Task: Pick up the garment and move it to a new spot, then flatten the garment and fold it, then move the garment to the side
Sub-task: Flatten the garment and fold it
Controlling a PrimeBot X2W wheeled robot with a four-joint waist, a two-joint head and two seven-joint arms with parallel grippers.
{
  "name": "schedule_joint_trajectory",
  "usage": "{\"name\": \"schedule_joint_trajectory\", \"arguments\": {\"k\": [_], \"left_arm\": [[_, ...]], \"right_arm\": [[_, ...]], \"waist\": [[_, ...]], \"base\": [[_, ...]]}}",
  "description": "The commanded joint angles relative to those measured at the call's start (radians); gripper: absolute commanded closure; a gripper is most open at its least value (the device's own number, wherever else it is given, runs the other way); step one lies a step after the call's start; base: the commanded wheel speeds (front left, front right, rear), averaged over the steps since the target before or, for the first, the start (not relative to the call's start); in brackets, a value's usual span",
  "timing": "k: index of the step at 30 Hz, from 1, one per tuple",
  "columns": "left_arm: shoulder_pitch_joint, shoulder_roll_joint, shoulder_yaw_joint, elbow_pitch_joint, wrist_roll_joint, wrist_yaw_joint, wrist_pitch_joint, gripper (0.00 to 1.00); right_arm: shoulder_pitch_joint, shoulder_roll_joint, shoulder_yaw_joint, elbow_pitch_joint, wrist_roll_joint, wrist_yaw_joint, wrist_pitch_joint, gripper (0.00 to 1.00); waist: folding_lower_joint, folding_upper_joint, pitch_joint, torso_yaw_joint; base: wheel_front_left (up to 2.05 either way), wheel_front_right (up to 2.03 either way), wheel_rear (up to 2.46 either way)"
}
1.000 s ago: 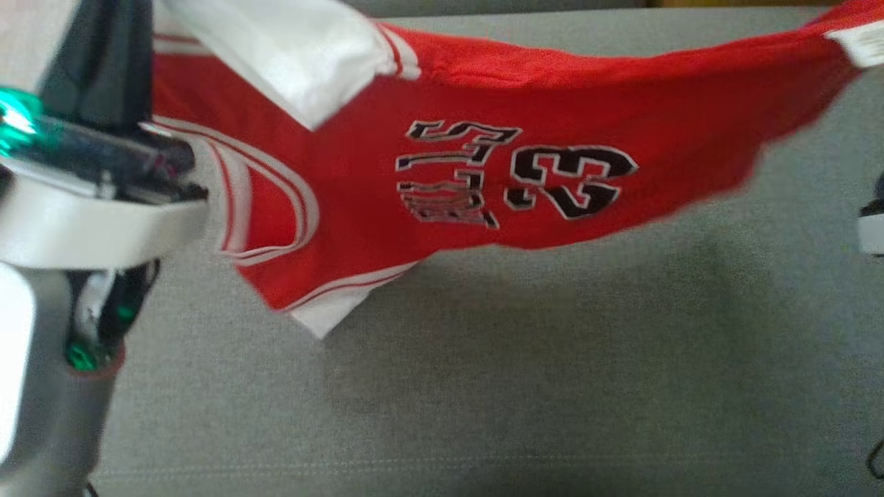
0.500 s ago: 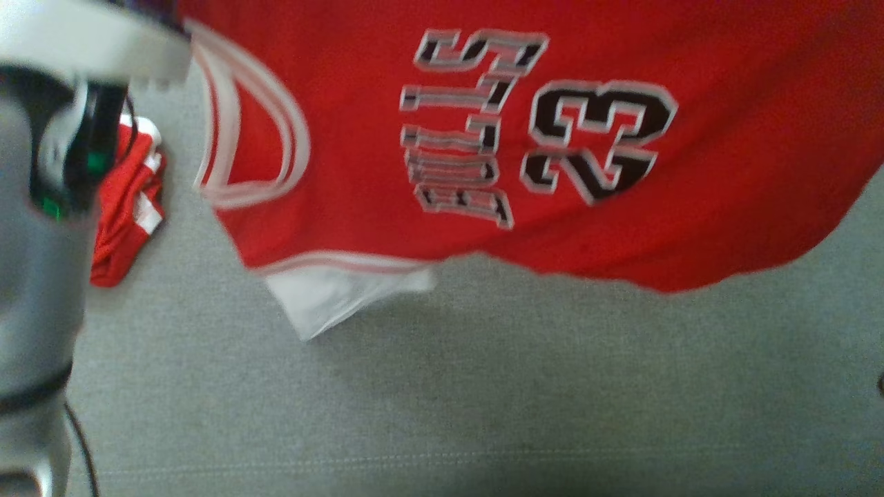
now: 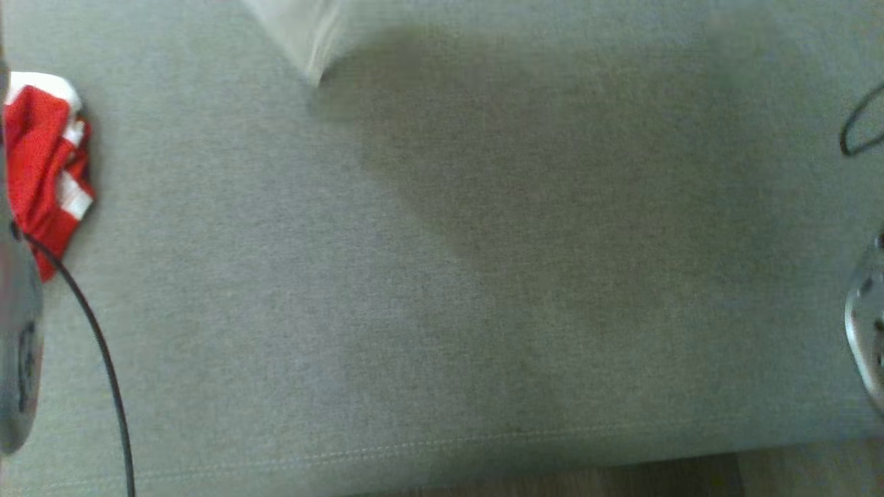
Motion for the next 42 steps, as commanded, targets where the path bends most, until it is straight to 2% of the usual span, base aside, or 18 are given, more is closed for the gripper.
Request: {"name": "schedule_joint_trajectory", "arguments": {"k": [1, 8, 9, 14, 19, 24, 30, 37, 42], "left_arm": [[-0.082, 0.025, 0.029, 0.034, 0.002, -0.001, -0.022, 1.00], [-0.052, -0.065, 0.045, 0.283, -0.037, -0.017, -0.047, 1.00], [-0.052, -0.065, 0.045, 0.283, -0.037, -0.017, -0.047, 1.00], [0.030, -0.112, 0.045, 0.428, -0.050, -0.028, -0.049, 1.00], [0.119, -0.125, 0.039, 0.485, -0.040, -0.038, -0.050, 1.00], [0.233, -0.119, 0.048, 0.460, -0.026, -0.038, -0.050, 1.00], [0.482, -0.118, 0.109, 0.302, -0.016, -0.040, -0.050, 1.00], [0.829, -0.140, 0.161, 0.061, 0.028, -0.046, -0.050, 1.00], [1.047, -0.148, 0.181, -0.120, 0.057, -0.040, -0.050, 1.00]], "right_arm": [[-0.076, 0.035, 0.024, 0.076, -0.007, 0.008, -0.040, 1.00], [-0.153, 0.076, 0.105, 0.456, -0.040, 0.008, -0.116, 1.00], [-0.153, 0.076, 0.105, 0.456, -0.040, 0.008, -0.116, 1.00], [-0.134, 0.090, 0.141, 0.641, -0.044, 0.008, -0.141, 1.00], [-0.094, 0.098, 0.183, 0.728, -0.028, 0.008, -0.182, 1.00], [0.005, 0.101, 0.231, 0.734, 0.011, 0.008, -0.237, 1.00], [0.211, 0.087, 0.282, 0.678, 0.063, 0.008, -0.262, 1.00], [0.509, 0.047, 0.295, 0.515, 0.129, 0.008, -0.264, 1.00], [0.714, 0.018, 0.268, 0.375, 0.151, 0.008, -0.264, 1.00]], "waist": [[0.0000, 0.0000, 0.029, -0.014], [0.0000, 0.0000, 0.097, 0.010], [0.0000, 0.0000, 0.097, 0.010], [0.0000, 0.0000, 0.136, 0.024], [0.0000, 0.0000, 0.150, 0.028], [0.0000, 0.0000, 0.122, 0.035], [0.0000, 0.0000, 0.029, 0.042], [0.0000, 0.0000, -0.096, 0.062], [0.0000, 0.0000, -0.163, 0.068]], "base": [[0.00, 0.00, 0.00], [0.00, 0.00, 0.00], [0.00, 0.00, 0.00], [0.00, 0.00, 0.00], [0.00, 0.00, 0.00], [0.00, 0.00, 0.00], [0.00, 0.00, 0.00], [0.00, 0.00, 0.00], [0.00, 0.00, 0.00]]}}
